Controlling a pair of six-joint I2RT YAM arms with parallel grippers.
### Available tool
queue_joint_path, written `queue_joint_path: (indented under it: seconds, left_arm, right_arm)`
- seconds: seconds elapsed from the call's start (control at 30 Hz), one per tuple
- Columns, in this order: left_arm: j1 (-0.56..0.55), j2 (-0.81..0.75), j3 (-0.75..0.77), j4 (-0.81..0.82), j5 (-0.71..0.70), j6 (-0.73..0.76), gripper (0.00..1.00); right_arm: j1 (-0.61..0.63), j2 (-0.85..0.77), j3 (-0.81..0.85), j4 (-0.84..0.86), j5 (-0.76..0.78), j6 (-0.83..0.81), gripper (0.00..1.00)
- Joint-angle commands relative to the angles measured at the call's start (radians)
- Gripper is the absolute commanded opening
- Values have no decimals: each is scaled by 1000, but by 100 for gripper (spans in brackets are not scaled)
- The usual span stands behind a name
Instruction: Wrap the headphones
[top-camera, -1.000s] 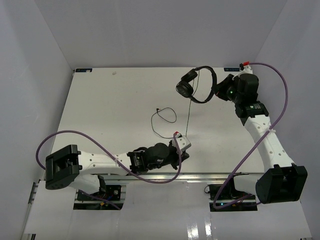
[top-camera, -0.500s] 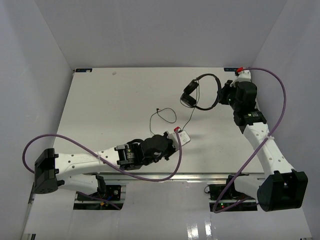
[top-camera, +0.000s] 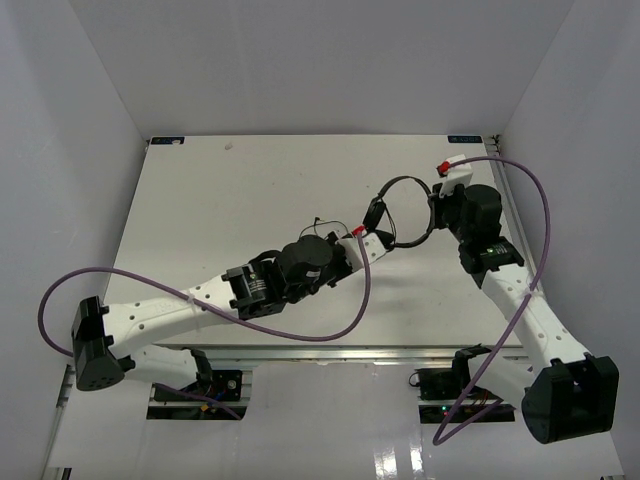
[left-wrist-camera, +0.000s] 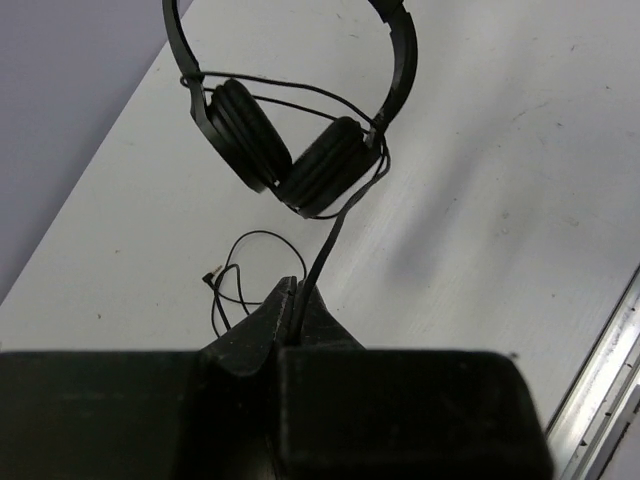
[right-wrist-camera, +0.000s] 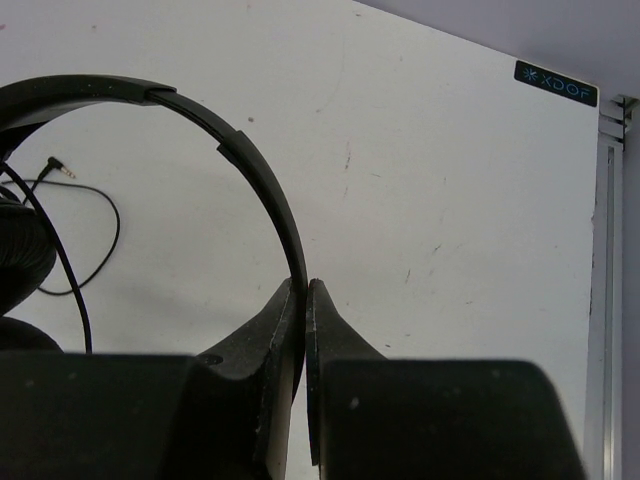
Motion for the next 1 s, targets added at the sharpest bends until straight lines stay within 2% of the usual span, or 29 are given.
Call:
queue_joint_path:
  seconds: [0.0, 0.23, 0.37, 0.53, 0.67, 0.77, 0.97]
  left_arm:
    - [53, 35, 65, -15, 42, 70, 3]
    - [195, 29, 59, 0, 128, 69, 3]
    - [248, 37, 38, 14, 173, 60, 4]
    - [292, 36, -10, 56, 222, 30, 5]
    - [321, 12, -77, 105, 259, -9, 5]
    - [334, -37, -138, 158, 293, -46, 10]
    - [351, -124, -301, 362, 400, -178, 29]
  right_arm:
    - [28, -48, -4, 46, -78, -107, 8]
    - [30, -101, -15, -70, -268, -204, 8]
    - [30, -111, 11, -146, -406, -197, 8]
    - [30, -109, 55, -216, -660, -149, 8]
    - [29, -103, 87, -234, -738, -92, 8]
    - [29, -94, 123, -240, -771, -14, 8]
    - [29, -41, 195, -231, -876, 159, 8]
